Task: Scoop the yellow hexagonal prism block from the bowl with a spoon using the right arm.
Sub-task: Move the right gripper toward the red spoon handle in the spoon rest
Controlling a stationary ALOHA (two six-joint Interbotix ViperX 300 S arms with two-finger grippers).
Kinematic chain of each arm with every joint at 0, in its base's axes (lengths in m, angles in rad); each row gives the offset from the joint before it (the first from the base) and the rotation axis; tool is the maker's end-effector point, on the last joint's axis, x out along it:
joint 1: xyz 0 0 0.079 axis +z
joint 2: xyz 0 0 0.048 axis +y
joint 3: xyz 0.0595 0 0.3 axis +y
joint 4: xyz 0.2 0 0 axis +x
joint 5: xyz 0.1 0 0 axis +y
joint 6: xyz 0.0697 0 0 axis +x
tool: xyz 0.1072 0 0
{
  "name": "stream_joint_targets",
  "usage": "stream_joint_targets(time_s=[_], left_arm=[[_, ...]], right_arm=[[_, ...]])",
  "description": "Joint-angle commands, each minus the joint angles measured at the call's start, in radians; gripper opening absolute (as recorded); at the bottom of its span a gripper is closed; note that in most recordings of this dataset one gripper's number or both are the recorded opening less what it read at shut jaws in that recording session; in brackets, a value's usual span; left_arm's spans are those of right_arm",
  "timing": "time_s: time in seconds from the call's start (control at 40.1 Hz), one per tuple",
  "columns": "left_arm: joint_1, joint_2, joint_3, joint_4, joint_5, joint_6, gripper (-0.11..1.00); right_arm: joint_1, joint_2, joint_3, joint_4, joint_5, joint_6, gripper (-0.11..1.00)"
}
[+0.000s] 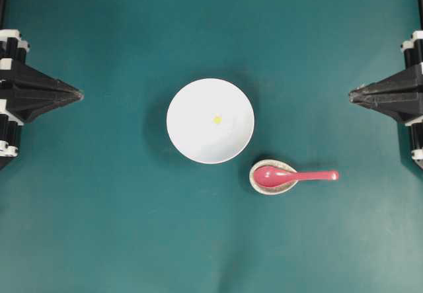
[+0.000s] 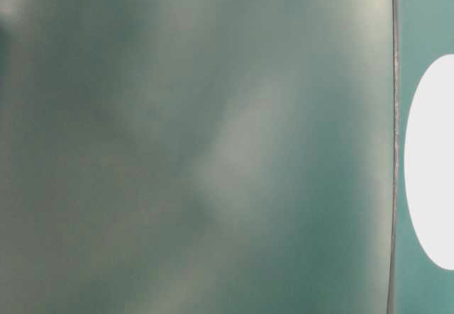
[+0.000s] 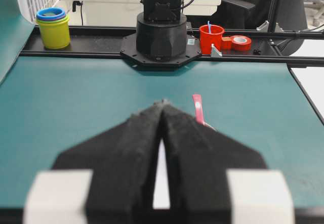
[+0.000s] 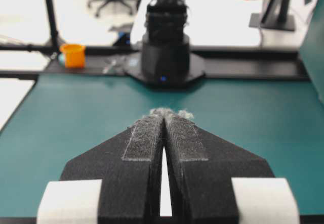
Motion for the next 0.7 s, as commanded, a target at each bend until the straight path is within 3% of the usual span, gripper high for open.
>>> stream_joint_targets(time_s=[0.0, 0.349, 0.449, 0.673], left_arm=[[0.002, 0.008, -0.035, 0.008, 0.026, -0.005, -0.01], [0.009, 0.009, -0.048, 0.008, 0.032, -0.006, 0.0], [0.009, 0.009, -0.049, 0.009, 0.032, -0.005, 0.0], [0.009, 0.009, -0.051, 0.009, 0.021, -0.006, 0.0]], right_arm=[[-0.005, 0.017, -0.014, 0.002, 0.003, 0.003, 0.0], [-0.006, 0.054, -0.025, 0.02, 0.015, 0.005, 0.03], [-0.005, 0.051, -0.028, 0.02, 0.015, 0.005, 0.13], [-0.006, 0.055, -0.026, 0.02, 0.02, 0.005, 0.49]])
